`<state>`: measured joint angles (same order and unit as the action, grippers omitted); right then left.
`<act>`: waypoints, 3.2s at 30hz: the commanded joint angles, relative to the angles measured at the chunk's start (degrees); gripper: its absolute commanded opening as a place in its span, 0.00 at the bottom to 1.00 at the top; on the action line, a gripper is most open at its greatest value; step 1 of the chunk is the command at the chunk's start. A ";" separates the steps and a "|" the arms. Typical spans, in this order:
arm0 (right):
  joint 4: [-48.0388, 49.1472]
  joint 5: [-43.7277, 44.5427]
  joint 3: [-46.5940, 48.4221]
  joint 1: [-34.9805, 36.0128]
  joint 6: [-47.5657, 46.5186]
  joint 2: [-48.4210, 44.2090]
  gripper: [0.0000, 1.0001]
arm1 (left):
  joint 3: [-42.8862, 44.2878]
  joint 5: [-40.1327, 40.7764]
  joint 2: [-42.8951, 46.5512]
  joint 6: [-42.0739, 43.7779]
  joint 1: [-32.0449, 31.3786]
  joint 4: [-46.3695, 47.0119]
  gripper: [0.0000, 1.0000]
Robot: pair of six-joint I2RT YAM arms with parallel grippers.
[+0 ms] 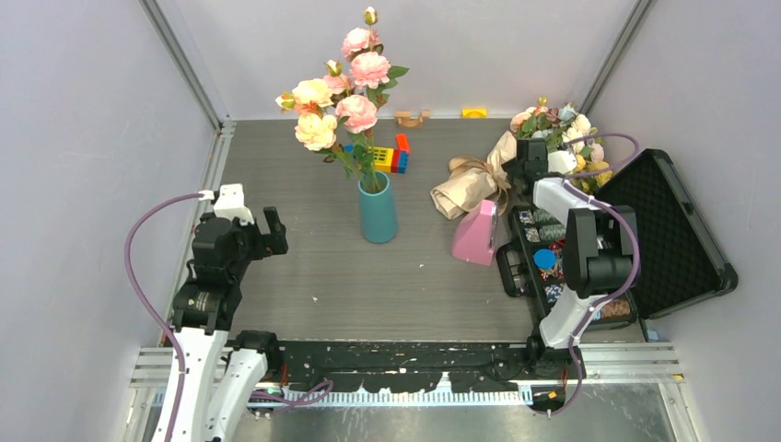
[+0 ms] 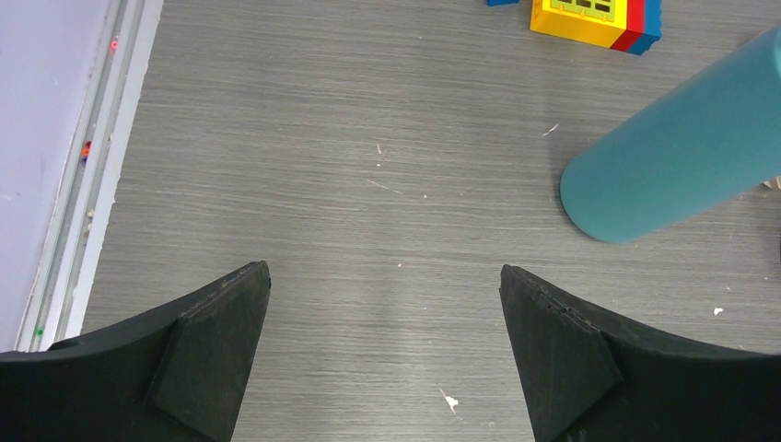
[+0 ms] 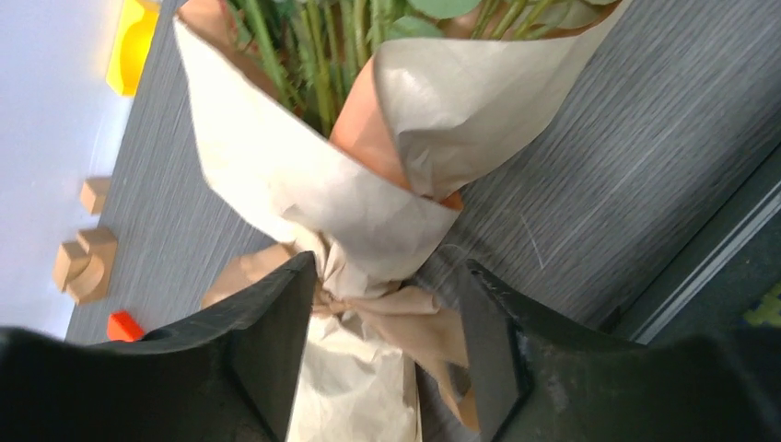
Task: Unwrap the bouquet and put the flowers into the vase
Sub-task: Adjust the fake flower at the corner of the board, then pick up the fake flower from the corner of the board.
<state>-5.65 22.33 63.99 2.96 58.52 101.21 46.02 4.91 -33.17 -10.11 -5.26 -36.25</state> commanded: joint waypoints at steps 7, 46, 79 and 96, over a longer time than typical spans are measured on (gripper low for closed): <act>-0.10 -4.99 -3.08 4.36 -1.64 -7.27 0.81 | -0.25 2.34 -0.97 0.18 -1.45 1.91 0.98; 11.62 -8.18 0.29 0.99 7.61 6.17 0.85 | -0.40 1.77 -2.42 0.62 -3.18 2.42 0.98; 1.54 -9.70 10.43 -1.06 7.29 10.64 0.85 | -0.40 0.54 -3.06 0.44 -3.18 2.26 0.98; 7.57 -10.86 11.69 -1.31 9.27 15.75 0.34 | -0.75 1.04 -3.25 0.88 -3.18 2.25 0.98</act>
<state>-1.02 10.35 75.22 1.87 68.90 118.04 45.56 5.98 -36.53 -10.00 -8.25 -36.25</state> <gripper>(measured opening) 0.445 0.985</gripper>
